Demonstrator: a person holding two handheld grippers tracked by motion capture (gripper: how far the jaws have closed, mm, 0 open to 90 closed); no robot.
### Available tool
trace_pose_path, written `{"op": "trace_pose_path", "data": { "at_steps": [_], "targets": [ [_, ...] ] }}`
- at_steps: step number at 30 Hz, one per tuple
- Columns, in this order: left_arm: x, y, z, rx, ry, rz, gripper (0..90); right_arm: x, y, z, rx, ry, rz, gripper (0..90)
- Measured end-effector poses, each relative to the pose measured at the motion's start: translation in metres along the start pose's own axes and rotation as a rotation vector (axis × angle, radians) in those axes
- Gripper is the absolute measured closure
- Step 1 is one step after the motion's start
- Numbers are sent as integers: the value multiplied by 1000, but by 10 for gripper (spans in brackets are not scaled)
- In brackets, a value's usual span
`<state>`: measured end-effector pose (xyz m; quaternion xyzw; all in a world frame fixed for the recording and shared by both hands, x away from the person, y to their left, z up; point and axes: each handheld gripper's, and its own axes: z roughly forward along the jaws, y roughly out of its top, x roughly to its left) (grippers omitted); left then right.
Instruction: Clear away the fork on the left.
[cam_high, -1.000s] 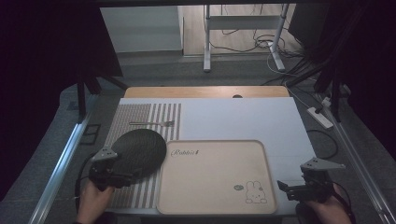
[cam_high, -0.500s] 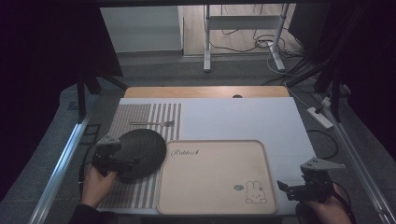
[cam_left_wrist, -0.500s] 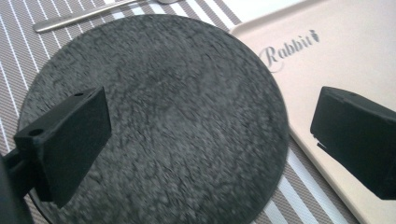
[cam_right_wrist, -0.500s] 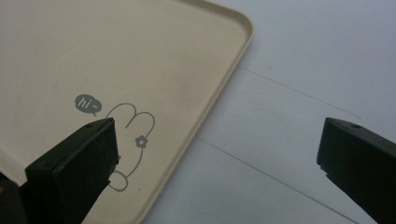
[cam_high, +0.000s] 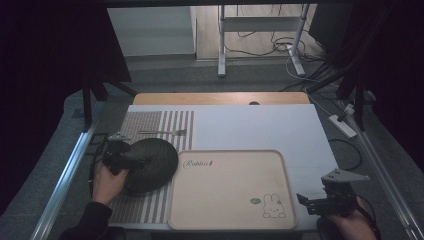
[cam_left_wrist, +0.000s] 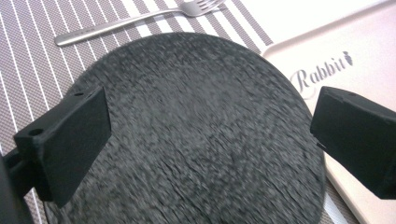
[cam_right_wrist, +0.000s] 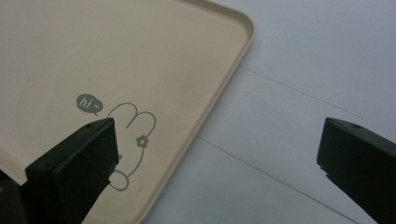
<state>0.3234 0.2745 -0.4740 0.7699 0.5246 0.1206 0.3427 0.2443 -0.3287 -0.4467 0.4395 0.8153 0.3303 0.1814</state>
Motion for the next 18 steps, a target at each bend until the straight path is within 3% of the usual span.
{"op": "trace_pose_path", "data": {
  "at_steps": [8, 18],
  "targets": [
    [6, 15, 9, 13, 28, 2, 0, 0, 0, 0, 0, 4, 1, 0],
    [17, 30, 22, 38, 10, -3, 0, 0, 0, 0, -1, 12, 1, 0]
  ]
}}
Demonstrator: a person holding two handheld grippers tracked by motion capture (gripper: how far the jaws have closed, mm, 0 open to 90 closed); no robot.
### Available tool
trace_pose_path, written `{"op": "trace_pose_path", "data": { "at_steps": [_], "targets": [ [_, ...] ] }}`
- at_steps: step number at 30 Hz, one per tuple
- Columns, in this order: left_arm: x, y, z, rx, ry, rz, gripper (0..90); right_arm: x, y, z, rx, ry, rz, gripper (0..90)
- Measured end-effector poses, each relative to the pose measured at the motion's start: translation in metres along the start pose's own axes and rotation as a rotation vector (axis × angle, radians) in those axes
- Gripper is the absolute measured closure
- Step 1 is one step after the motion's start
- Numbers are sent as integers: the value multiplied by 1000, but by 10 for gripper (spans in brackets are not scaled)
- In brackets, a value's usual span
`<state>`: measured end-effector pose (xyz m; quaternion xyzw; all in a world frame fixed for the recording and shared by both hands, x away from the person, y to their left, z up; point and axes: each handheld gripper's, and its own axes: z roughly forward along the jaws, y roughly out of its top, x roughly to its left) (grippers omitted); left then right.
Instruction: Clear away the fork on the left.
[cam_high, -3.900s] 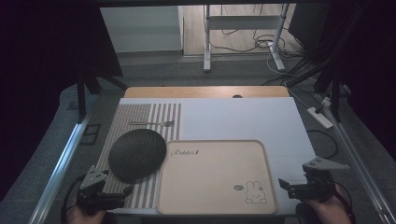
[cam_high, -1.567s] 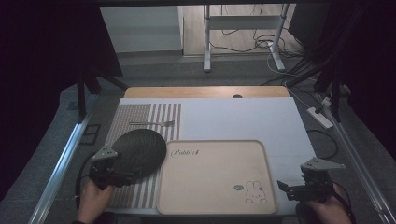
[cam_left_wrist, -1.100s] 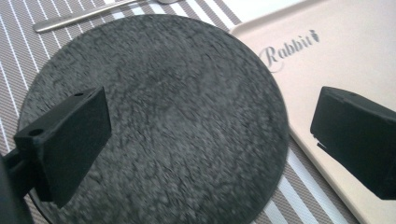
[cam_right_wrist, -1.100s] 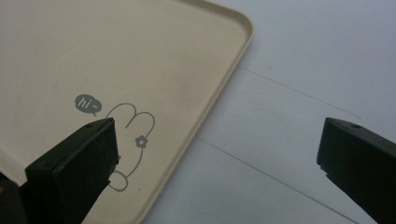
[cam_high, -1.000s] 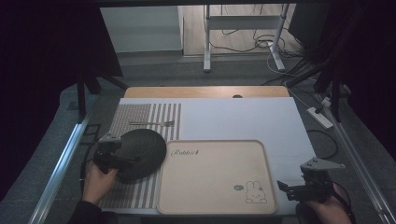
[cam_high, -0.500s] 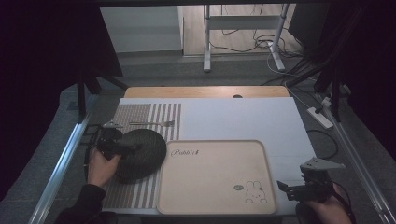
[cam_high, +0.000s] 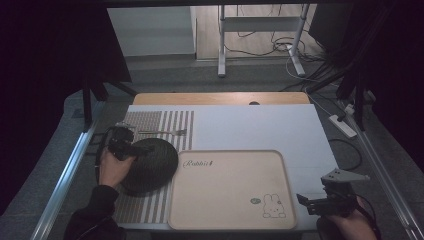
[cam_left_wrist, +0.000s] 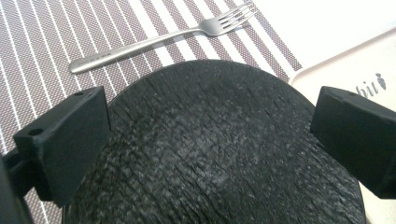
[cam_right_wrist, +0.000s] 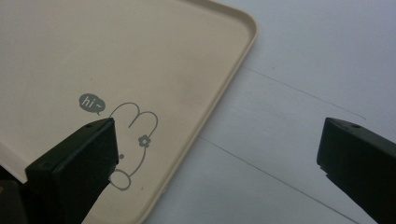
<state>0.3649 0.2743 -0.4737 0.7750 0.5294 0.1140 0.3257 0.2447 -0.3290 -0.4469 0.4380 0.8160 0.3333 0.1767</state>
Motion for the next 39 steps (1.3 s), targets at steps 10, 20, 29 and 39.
{"op": "trace_pose_path", "data": {
  "at_steps": [10, 20, 29, 39],
  "targets": [
    [12, 10, 10, 20, 20, -6, 0, 0, 0, 0, 2, 4, 0, 0],
    [26, 22, 21, 11, 33, -34, 0, 0, 0, 0, 4, 8, 1, 0],
    [35, 36, 38, 41, 27, -43, 0, 0, 0, 1, 5, 11, -1, 0],
    [46, 46, 55, 86, 56, -41, 1, 0, 0, 1, 4, 14, -1, 0]
  ]
}}
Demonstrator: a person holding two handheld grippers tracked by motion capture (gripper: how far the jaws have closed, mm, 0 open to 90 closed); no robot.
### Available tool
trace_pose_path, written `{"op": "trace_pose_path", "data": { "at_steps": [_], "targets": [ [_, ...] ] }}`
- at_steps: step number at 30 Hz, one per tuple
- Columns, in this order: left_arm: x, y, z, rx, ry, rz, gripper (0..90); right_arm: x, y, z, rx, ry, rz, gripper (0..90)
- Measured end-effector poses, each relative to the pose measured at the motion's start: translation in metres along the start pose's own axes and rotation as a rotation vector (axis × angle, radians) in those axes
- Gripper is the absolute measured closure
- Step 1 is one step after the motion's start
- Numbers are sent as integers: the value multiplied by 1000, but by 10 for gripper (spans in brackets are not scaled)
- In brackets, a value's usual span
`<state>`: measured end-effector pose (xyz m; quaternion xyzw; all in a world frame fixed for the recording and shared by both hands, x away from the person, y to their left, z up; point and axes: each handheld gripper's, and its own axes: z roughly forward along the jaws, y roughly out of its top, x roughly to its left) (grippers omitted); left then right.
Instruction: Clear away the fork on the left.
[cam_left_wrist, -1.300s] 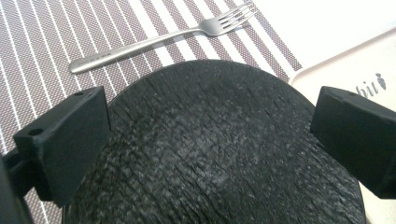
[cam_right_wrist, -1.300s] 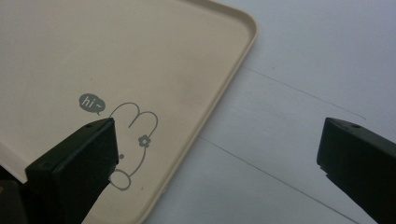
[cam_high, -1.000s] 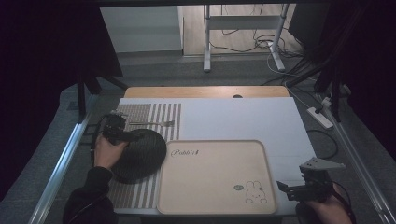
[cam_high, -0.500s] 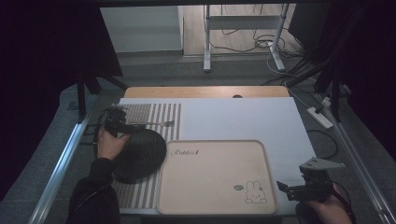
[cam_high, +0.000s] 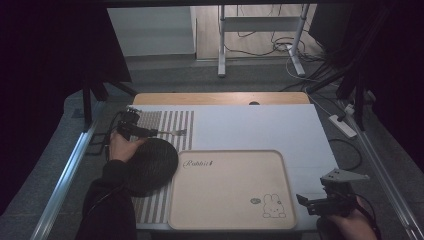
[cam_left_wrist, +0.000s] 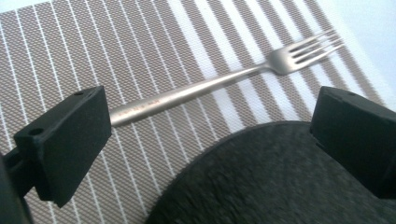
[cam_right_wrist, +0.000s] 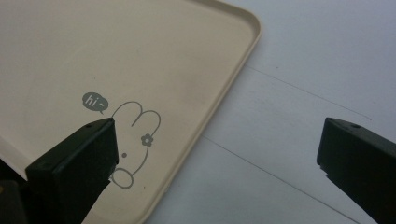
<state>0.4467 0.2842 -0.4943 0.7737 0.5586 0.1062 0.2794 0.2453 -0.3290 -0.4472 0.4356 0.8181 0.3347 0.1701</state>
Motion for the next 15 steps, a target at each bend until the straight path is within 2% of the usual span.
{"op": "trace_pose_path", "data": {
  "at_steps": [1, 2, 3, 5, 9, 10, 11, 15],
  "targets": [
    [1, 1, 1, 2, 1, -1, 15, 0, 0, 0, 0, 1, -1, 0],
    [4, 2, 2, 5, 5, -6, 68, 0, 0, 0, 0, 1, -1, 0],
    [5, 2, 3, 4, 10, -9, 68, 0, 0, 0, 0, 2, 0, 0],
    [9, 4, 5, 4, 22, -16, 156, 0, 0, 0, 0, 3, 0, 0],
    [16, 7, 11, 31, 46, -18, 411, 0, 0, 0, 1, 4, -1, 0],
    [17, 7, 13, 38, 50, -15, 560, 0, 0, 0, 2, 5, -2, 0],
    [18, 7, 15, 44, 57, -12, 560, 0, 0, 0, 2, 5, -2, 0],
    [24, 10, 21, 54, 83, -29, 808, 0, 0, 0, 1, 8, -2, 0]
  ]
}}
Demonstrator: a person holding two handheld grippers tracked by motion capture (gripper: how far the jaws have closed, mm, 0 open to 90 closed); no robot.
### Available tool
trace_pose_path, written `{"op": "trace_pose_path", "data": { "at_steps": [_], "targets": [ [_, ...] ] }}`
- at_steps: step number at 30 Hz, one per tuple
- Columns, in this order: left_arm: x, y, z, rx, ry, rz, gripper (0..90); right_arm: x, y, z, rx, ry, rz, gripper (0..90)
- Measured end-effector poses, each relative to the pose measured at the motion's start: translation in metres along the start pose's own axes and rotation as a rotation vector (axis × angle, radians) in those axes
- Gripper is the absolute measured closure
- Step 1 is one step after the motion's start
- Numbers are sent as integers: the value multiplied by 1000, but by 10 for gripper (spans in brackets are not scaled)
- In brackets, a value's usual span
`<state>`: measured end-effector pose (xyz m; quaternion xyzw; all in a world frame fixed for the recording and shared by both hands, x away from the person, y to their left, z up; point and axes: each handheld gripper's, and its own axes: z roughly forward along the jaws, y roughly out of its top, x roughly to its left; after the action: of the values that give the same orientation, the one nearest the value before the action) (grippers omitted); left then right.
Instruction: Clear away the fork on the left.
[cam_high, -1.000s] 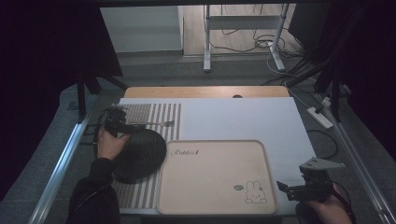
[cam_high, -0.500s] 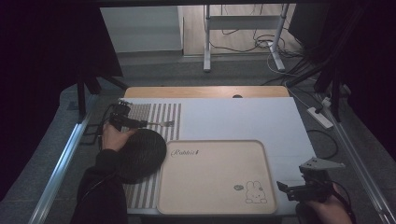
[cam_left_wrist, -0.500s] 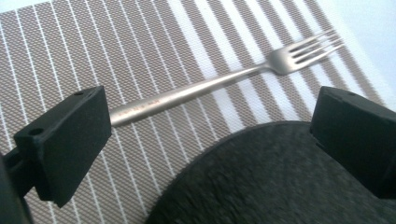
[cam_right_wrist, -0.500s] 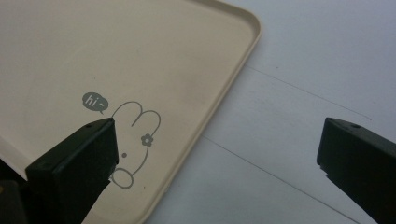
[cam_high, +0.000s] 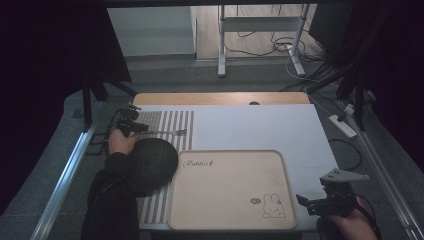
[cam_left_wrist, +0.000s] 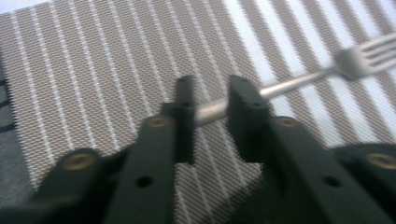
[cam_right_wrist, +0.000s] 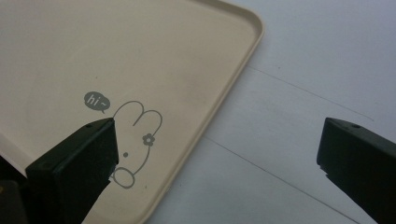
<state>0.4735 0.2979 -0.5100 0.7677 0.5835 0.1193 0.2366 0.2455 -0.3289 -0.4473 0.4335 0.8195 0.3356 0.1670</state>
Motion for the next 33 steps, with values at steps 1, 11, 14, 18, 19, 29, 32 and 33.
{"op": "trace_pose_path", "data": {
  "at_steps": [1, 11, 14, 18, 19, 29, 32, 33],
  "targets": [
    [1, 1, 2, 1, 11, -3, 868, 0, 0, 0, 0, 1, 0, 0],
    [18, -3, 15, 44, 60, -14, 890, -1, 0, -1, -5, 11, 1, 0],
    [18, -6, 11, 57, 37, -11, 891, -1, 0, -1, -5, 13, -1, 0],
    [18, -12, 7, 82, 11, 0, 890, 0, 0, -1, -6, 13, -6, 0],
    [17, -13, 5, 90, 8, 7, 891, 0, 0, -1, -6, 13, -6, 0],
    [14, -24, -4, 138, -61, 36, 891, 1, 0, -1, -4, 15, -12, 0],
    [15, -24, -3, 135, -75, 30, 890, 1, 0, 0, -2, 15, -16, 0],
    [17, -24, -4, 132, -86, 21, 889, 1, 0, 0, -5, 16, -16, 0]
  ]
}}
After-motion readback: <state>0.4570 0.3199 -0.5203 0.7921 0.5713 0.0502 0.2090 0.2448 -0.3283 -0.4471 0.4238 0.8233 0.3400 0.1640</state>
